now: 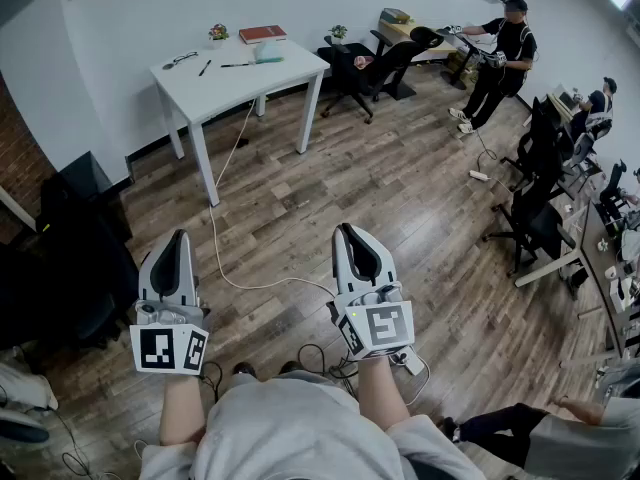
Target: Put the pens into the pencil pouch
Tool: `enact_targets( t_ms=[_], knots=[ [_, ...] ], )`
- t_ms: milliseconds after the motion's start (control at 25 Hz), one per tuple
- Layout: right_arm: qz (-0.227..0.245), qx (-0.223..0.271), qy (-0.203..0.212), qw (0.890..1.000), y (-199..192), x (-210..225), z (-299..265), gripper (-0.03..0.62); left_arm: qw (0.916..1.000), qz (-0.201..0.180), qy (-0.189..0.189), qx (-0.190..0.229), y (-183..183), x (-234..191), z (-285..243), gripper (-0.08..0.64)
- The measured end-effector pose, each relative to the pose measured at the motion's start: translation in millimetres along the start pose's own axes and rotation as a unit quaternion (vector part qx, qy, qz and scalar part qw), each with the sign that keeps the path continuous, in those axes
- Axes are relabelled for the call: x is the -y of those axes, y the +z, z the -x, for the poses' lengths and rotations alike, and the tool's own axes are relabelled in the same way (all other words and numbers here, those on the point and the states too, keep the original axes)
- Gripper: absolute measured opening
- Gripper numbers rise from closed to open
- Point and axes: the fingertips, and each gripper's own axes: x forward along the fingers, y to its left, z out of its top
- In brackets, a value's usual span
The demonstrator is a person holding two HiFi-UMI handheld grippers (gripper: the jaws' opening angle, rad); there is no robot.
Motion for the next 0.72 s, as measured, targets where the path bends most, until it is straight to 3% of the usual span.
enact_targets(
  t_ms=[720],
  knots=[
    [0.009,0.008,0.004,1.000,-10,15,7,0.043,0.9999,-0.004,-0.008,0.007,-7,18,-6,0.026]
  ],
)
